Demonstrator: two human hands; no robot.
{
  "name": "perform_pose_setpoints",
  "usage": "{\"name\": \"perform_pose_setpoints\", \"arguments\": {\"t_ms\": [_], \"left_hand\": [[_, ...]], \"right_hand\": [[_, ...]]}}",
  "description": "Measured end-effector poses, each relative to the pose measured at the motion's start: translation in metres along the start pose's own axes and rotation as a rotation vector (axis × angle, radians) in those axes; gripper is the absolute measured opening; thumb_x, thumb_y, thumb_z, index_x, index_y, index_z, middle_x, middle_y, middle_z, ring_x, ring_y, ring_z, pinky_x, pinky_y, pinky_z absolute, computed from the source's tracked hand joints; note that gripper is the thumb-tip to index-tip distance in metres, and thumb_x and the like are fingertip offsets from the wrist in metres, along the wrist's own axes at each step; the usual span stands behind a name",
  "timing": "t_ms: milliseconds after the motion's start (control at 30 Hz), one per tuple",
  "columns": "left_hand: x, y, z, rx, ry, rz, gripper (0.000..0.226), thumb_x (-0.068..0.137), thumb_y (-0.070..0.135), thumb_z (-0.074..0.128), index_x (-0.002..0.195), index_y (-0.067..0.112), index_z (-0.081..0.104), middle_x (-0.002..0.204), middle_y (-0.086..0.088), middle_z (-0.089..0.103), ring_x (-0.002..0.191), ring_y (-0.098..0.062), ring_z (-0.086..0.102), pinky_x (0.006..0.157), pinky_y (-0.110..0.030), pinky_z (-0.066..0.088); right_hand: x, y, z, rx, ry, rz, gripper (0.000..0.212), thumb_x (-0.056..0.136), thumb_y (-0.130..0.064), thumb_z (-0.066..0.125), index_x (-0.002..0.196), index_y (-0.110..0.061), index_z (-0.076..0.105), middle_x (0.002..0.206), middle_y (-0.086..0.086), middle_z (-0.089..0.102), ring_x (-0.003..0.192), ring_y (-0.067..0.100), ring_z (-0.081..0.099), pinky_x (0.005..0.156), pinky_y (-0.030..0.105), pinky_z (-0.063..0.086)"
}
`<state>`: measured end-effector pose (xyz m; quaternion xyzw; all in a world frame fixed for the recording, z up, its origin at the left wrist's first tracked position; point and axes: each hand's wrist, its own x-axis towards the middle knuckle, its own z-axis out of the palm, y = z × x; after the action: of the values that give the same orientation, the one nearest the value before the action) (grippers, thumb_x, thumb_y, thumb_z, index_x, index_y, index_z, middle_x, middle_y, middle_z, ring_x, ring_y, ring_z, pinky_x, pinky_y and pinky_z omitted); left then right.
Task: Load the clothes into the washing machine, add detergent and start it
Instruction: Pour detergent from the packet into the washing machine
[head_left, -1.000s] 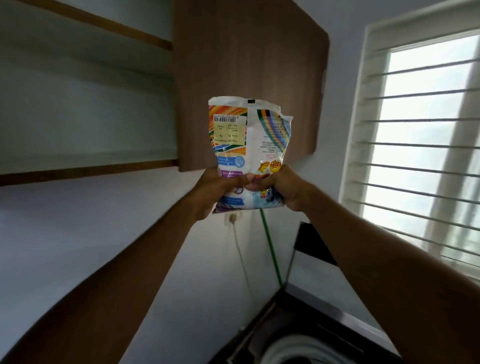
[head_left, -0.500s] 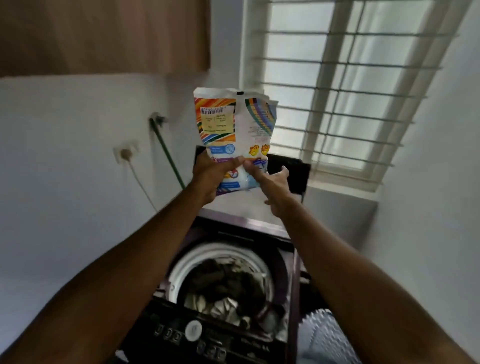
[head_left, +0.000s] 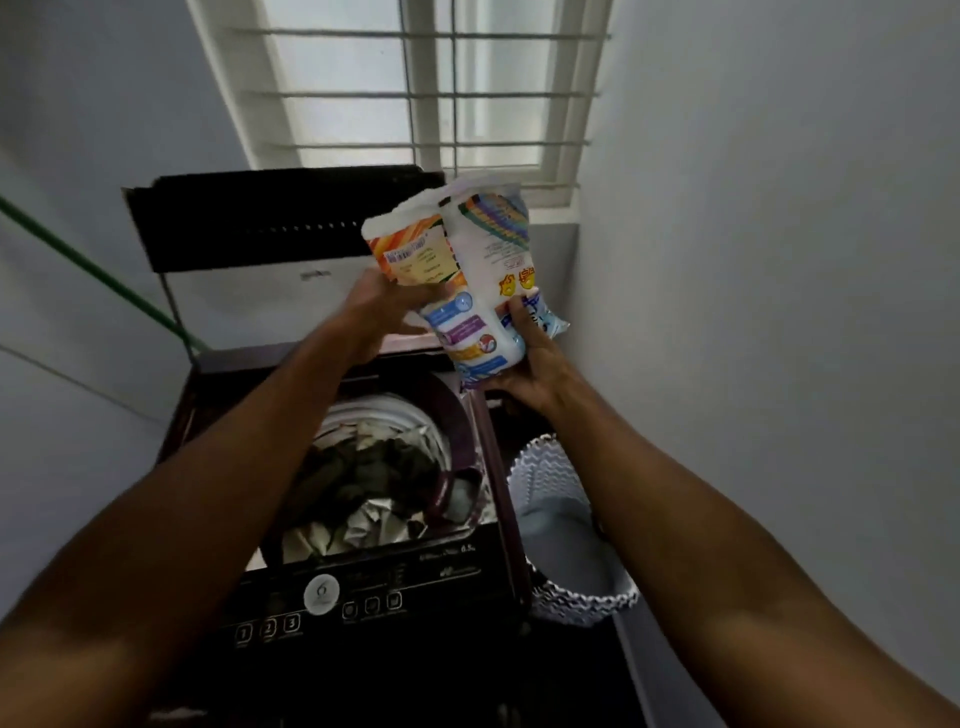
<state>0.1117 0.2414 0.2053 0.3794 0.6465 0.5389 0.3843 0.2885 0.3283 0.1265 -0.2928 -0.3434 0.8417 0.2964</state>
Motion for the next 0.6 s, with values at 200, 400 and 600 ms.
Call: {"name": "perform_pose_setpoints", "arguments": {"t_ms": [200, 400, 600], "left_hand": [[-0.001, -0.003, -0.025, 0.228, -0.199, 0.065, 0.026, 0.077, 0.015, 0.081, 0.099, 0.006, 0.071, 0.093, -0.013, 0.075, 0.085, -0.026, 0.073, 0.074, -0.036, 0.062], [0.004, -0.005, -0.034, 0.406, -0.472, 0.029, 0.038, 0.083, 0.026, 0.075, 0.12, 0.024, 0.066, 0.102, 0.0, 0.075, 0.095, -0.019, 0.072, 0.081, -0.037, 0.058], [-0.01, -0.037, 0.005, 0.595, -0.569, 0.112, 0.013, 0.09, 0.024, 0.07, 0.1, 0.016, 0.069, 0.09, -0.002, 0.075, 0.075, -0.008, 0.073, 0.058, -0.017, 0.054]], "right_hand": [[-0.029, 0.039, -0.039, -0.019, 0.159, -0.006, 0.089, 0.059, -0.049, 0.09, 0.135, -0.015, 0.057, 0.137, 0.021, 0.057, 0.122, 0.045, 0.056, 0.088, 0.073, 0.046], [-0.067, 0.065, -0.057, -0.006, 0.307, -0.027, 0.075, 0.054, -0.034, 0.096, 0.119, -0.013, 0.065, 0.127, 0.021, 0.064, 0.11, 0.042, 0.064, 0.084, 0.068, 0.05], [-0.101, 0.083, -0.076, -0.097, 0.413, -0.021, 0.059, 0.05, -0.033, 0.094, 0.102, -0.016, 0.071, 0.112, 0.015, 0.071, 0.098, 0.036, 0.069, 0.08, 0.063, 0.054]]}}
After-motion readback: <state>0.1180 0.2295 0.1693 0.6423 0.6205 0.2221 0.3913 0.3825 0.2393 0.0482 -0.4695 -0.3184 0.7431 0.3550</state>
